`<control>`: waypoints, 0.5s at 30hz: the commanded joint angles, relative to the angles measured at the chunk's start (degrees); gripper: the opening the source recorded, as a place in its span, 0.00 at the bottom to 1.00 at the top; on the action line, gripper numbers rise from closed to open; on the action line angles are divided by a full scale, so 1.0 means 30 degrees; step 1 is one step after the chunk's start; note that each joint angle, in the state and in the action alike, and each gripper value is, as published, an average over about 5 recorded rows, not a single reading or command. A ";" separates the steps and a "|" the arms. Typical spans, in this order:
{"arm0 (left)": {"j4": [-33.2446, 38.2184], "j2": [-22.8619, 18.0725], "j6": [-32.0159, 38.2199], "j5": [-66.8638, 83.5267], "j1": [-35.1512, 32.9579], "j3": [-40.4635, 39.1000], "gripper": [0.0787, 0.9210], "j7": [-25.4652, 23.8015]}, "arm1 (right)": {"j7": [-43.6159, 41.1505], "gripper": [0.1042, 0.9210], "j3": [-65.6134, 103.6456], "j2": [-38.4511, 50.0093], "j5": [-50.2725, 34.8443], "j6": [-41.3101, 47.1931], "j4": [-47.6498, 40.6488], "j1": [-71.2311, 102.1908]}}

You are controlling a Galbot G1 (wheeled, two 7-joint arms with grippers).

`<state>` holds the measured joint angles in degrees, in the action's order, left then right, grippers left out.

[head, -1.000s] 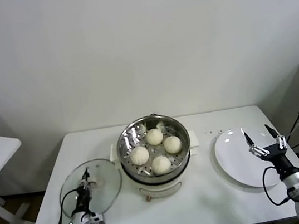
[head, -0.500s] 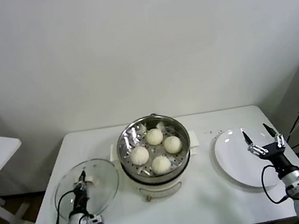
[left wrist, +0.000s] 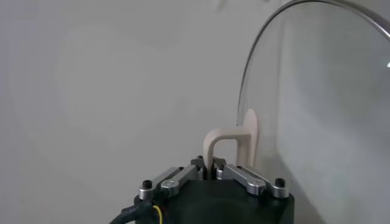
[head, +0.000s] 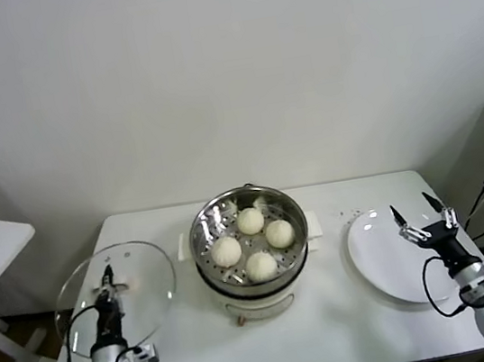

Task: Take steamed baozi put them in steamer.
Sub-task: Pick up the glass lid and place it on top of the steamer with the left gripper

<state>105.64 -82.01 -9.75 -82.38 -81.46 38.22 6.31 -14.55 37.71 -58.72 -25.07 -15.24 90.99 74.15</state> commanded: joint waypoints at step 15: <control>0.5825 -0.0593 -0.4483 -0.1938 0.1119 -0.5262 0.09 -0.3983 | 0.0080 0.88 -0.0487 -0.0377 0.1142 0.0436 -0.1382 -0.1479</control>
<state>120.07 -83.20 -17.81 -86.24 -81.37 32.12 -1.59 -14.27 36.45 -58.93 -22.90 -14.20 87.69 70.67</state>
